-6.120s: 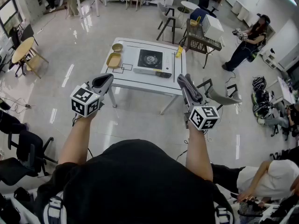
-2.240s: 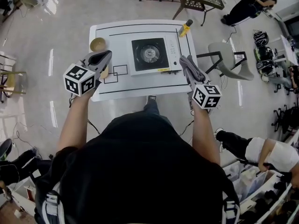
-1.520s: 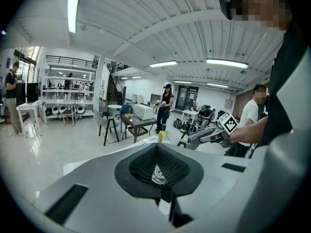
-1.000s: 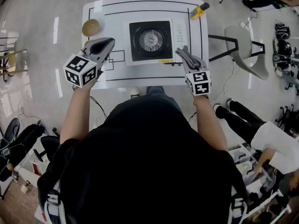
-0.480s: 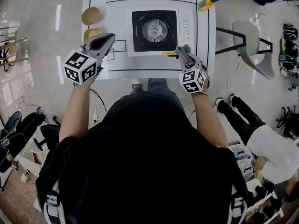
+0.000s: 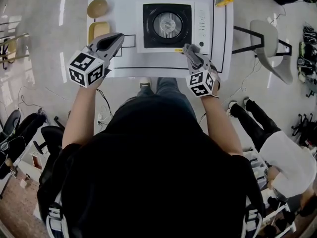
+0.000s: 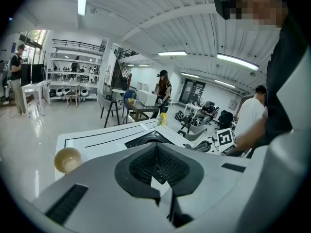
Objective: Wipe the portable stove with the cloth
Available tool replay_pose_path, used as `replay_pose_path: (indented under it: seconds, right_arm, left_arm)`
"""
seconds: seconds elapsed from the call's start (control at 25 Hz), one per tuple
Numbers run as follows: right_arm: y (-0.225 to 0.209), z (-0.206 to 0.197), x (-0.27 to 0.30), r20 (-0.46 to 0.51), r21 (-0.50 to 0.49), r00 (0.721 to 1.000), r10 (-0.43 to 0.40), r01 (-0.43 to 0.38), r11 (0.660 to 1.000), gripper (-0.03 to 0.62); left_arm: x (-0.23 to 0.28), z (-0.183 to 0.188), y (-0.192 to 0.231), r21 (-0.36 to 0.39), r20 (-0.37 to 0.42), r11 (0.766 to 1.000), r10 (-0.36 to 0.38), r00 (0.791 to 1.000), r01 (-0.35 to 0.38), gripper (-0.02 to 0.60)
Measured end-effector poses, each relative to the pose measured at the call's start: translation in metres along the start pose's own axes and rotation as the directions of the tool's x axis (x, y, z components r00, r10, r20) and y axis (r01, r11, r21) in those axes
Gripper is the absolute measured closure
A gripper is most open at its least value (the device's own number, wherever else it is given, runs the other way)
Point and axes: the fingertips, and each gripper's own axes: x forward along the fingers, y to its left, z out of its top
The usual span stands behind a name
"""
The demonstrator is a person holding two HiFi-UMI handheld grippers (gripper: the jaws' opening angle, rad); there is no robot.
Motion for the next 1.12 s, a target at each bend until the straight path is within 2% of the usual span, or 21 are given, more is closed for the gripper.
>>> replay_pose_path:
  seconds: [0.4,0.88,1.12]
  right_arm:
    - [0.049,0.041,0.016,0.043,-0.09,0.995,0.094,-0.09,0.992,0.48]
    - [0.119,0.106,0.039,0.095,-0.214,0.975,0.203,-0.179,0.96,0.48]
    - [0.139,0.126,0.049,0.1,-0.249,0.968,0.231,-0.201,0.948,0.48]
  left_arm:
    - [-0.029,-0.027,0.009,-0.046,0.002,0.998,0.042,0.999,-0.042,0.56]
    - [-0.084,-0.064,0.023,-0.11,0.012,0.987,0.123,0.992,-0.121,0.56]
    - [-0.099,-0.081,0.026,-0.135,0.015,0.981,0.14,0.99,-0.137,0.56]
